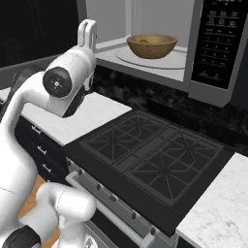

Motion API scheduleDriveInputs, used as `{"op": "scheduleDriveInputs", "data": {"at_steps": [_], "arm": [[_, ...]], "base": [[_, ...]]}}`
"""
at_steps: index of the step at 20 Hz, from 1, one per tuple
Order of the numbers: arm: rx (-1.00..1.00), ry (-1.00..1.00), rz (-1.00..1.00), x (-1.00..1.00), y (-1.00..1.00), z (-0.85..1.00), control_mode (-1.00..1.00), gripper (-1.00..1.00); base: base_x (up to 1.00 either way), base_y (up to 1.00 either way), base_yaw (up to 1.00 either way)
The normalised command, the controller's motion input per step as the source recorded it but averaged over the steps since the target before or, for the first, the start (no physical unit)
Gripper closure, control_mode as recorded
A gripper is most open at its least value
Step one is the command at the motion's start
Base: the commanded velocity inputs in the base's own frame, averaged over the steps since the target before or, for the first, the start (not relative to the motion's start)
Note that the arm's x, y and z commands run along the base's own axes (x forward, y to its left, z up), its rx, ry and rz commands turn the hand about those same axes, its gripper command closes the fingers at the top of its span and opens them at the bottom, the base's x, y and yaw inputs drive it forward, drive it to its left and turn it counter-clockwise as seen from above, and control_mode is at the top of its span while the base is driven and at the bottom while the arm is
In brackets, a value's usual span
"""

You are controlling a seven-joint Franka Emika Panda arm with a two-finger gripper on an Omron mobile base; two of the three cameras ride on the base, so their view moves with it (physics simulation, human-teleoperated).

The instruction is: Pick the lime from the sink and place it in the bowl. Then pick the bowl and place it in the microwave. Then close the microwave door and press the start button.

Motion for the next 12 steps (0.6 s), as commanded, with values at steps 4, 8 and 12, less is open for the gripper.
{"op": "scheduleDriveInputs", "data": {"at_steps": [4, 8, 12], "arm": [[-0.01, 0.18, 0.00, -1.00, 0.29, 0.21, -1.00, -1.00], [-0.04, 0.23, 0.00, -1.00, 0.34, 0.16, -1.00, -1.00], [-0.05, 0.22, -0.01, -1.00, 0.53, 0.08, -1.00, -1.00]], "base": [[0.00, 0.00, 0.00], [0.00, 0.00, 0.00], [0.00, 0.00, 0.00]]}}
